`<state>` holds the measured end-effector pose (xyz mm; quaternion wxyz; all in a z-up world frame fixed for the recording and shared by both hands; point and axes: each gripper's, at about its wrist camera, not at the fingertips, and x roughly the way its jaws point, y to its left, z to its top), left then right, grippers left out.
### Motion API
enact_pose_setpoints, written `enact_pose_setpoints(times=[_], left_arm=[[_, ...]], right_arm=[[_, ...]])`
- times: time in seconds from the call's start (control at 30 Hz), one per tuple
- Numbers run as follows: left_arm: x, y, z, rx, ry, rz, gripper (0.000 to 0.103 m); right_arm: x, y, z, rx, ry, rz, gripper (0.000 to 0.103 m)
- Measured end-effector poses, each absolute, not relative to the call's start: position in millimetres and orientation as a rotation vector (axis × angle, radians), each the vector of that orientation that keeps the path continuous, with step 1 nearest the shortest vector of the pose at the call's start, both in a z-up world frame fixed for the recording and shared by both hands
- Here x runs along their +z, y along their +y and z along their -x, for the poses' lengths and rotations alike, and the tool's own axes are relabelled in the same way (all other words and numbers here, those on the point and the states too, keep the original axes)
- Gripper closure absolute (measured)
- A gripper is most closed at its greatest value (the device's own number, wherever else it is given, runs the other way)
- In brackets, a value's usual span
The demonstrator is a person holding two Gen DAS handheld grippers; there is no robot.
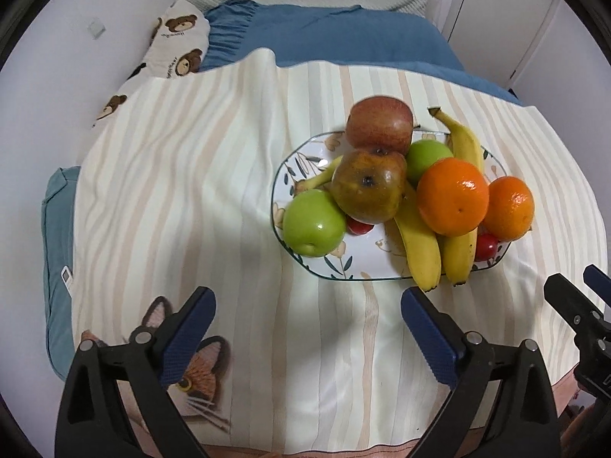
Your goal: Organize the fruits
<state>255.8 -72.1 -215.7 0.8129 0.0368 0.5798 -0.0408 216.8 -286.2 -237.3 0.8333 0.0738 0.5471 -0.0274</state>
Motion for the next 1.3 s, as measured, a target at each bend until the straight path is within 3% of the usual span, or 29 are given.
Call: enact_pose_setpoints(times=[0.33,0.9,1.3], left_arm=[[-165,-71,-224,-0.079,1.152,-0.066,0.003],[-26,-67,-99,-0.112,0.94,-0.04,0.003],[5,-65,-51,-0.106,0.906,-0.037,0.003]], right_arm=[[-199,-284,-193,-0.068,1.108,-0.151,0.004],[-47,-269,-64,-0.005,0.897,-0.113,0.004],[14,-264,-3,0.021,0.808,-0.084,0.004]])
